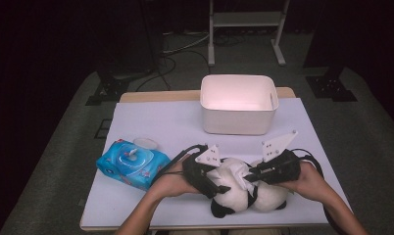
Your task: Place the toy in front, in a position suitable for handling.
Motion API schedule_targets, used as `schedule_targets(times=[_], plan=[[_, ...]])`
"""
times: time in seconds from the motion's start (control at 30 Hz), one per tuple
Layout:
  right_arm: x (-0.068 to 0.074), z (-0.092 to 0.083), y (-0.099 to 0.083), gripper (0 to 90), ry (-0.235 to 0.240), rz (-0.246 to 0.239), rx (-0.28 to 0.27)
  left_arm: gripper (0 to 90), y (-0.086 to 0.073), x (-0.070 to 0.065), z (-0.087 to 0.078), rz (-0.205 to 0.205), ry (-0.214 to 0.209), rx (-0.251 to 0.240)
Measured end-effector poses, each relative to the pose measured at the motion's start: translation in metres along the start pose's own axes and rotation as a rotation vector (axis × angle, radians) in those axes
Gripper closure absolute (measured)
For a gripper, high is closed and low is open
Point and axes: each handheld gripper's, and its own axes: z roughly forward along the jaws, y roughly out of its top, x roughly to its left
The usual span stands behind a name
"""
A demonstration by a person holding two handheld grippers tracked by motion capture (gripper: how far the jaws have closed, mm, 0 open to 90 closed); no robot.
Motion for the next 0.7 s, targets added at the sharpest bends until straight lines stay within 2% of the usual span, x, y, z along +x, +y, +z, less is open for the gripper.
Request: schedule_targets(times=[0.1, 0.23, 0.37, 0.5, 0.6, 0.67, 0.7], plan=[[-0.003, -0.001, -0.006, 80.4, 0.003, 0.020, 0.002, 17.6, -0.001, -0.001, -0.006, 0.008, 0.007, -0.015], [-0.009, -0.004, -0.017, 80.5, -0.017, 0.046, -0.003, 17.6, -0.001, -0.005, -0.014, 0.030, 0.014, -0.018], [-0.014, -0.005, -0.021, 80.5, -0.030, 0.073, -0.014, 17.6, -0.004, -0.008, -0.016, 0.049, 0.010, 0.003], [-0.021, -0.004, -0.021, 80.5, -0.039, 0.084, -0.019, 17.6, -0.009, -0.009, -0.012, 0.055, 0.032, 0.039], [-0.018, 0.000, -0.015, 80.4, -0.041, 0.068, -0.019, 17.6, -0.015, -0.004, -0.005, 0.044, 0.044, 0.045], [-0.013, 0.004, -0.009, 80.3, -0.056, 0.037, -0.006, 17.7, -0.017, 0.000, -0.003, 0.021, 0.048, 0.027], [-0.012, 0.005, -0.005, 80.3, -0.046, 0.024, -0.006, 18.1, -0.019, 0.001, -0.003, 0.011, 0.047, 0.014]])
